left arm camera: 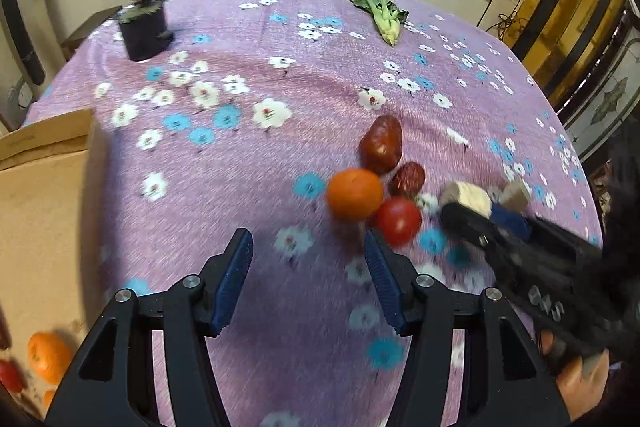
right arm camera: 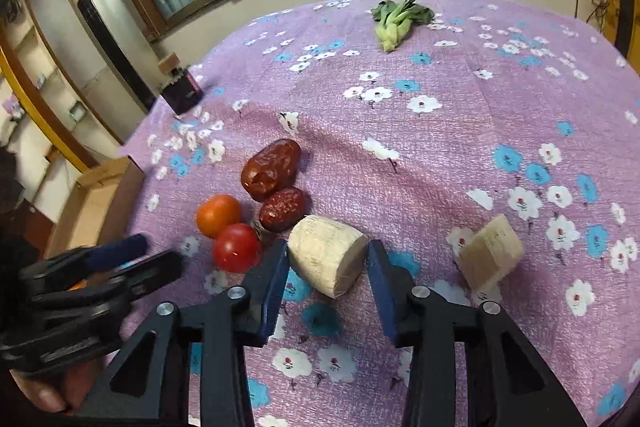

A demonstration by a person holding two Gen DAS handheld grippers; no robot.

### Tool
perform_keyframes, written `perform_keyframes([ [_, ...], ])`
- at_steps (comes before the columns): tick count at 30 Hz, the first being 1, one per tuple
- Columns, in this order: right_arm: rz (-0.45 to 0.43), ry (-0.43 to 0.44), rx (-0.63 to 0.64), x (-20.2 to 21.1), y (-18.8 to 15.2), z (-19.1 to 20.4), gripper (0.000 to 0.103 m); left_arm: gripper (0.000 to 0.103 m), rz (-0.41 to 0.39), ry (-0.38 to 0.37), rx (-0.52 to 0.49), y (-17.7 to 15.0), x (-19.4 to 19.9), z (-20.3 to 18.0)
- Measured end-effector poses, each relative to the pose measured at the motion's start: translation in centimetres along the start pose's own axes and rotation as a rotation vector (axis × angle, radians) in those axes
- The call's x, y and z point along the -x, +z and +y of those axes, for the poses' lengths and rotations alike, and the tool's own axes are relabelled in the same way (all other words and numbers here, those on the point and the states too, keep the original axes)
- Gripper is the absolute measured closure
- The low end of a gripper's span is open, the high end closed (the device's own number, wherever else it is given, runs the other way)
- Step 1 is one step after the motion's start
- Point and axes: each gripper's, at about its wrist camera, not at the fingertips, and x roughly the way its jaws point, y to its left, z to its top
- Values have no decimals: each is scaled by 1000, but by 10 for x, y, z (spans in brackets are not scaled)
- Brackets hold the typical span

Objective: Organize fruits
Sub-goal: 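Grasp an orange with the left tool while the right tool grasps the pale cylinder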

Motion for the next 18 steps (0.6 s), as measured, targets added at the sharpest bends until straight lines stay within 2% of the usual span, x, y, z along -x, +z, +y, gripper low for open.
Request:
perform_keyframes([
  [8,-37,33,-37,25,-13,-9,63,46,-44,-59,11,21,-19,-6],
  [9,-40,38,-42,27,-15,-9,63,50,-43,-74,12,22,-21,-6],
  [12,-50,52,-56,36,-22,-9,63,73,-24,-146,-2,23,-24,-9],
  [15,-57,53,-66,43,-26,-9,63,73,-39,-111,-54,20,-23,-18],
  [18,-61,54,-78,48,-30,-10,63,74,-32,-124,-43,19,-20,-15],
])
